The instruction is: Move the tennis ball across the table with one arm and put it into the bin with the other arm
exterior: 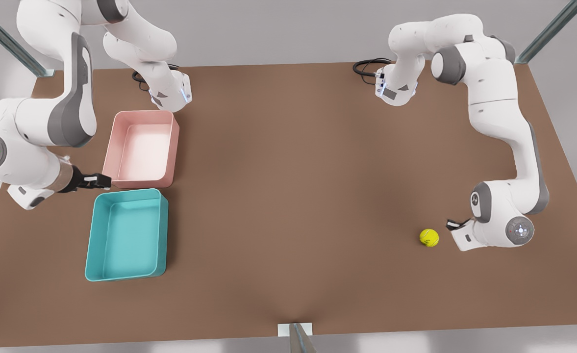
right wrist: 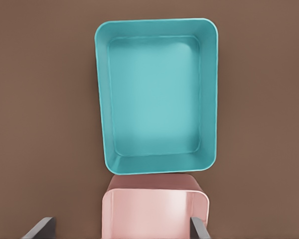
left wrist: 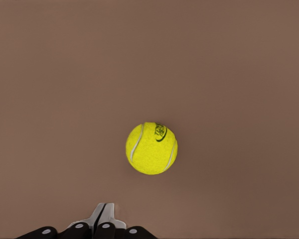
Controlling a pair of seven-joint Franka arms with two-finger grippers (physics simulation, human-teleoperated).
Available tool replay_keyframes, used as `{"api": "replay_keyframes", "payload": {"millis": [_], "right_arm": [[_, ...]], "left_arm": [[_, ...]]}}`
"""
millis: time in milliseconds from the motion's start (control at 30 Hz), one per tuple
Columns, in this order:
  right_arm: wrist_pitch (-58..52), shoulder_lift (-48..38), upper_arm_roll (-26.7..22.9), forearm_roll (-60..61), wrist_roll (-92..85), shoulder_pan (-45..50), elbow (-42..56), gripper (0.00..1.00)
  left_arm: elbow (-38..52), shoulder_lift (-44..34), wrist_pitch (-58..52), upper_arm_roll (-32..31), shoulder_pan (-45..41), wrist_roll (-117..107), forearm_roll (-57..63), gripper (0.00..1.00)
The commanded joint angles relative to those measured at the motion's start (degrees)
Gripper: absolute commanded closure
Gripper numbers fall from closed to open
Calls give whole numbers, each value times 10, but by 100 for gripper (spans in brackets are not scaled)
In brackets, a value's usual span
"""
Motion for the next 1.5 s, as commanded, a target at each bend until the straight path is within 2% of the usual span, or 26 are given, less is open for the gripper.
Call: {"api": "replay_keyframes", "payload": {"millis": [0, 67, 200, 500, 1167, 1233, 1267, 1367, 1400, 1467], "right_arm": [[20, -1, 0, 6, 18, -2, -5, 0], [22, -1, 0, 6, 18, -2, -8, 0], [31, 0, 0, 6, 18, -2, -12, 0], [32, 0, 1, 6, 18, -1, -16, 0], [31, 3, 1, 5, 18, 0, -16, 0], [31, 3, 1, 5, 18, 0, -16, 0], [31, 3, 1, 5, 18, 0, -16, 0], [31, 4, 1, 6, 18, 0, -16, 0], [31, 3, 1, 5, 18, 0, -16, 0], [31, 3, 1, 6, 18, -1, -16, 0]], "left_arm": [[-1, 20, 90, -3, 7, 794, 3, 79], [0, 36, 96, -3, 13, 862, 29, 79], [-18, 22, 134, -6, -1, 853, 80, 79], [-65, 19, 124, -13, 4, 686, 78, 79], [-78, 39, 170, -13, -14, 599, 77, 79], [-77, 36, 169, -13, -56, 515, 79, 79], [-76, 32, 169, -13, -95, 403, 77, 79], [-75, -22, 95, -25, -203, 31, -87, 79], [-76, -20, 94, -27, -203, -34, -138, 79], [-75, -20, 94, -27, -177, -31, -117, 79]]}}
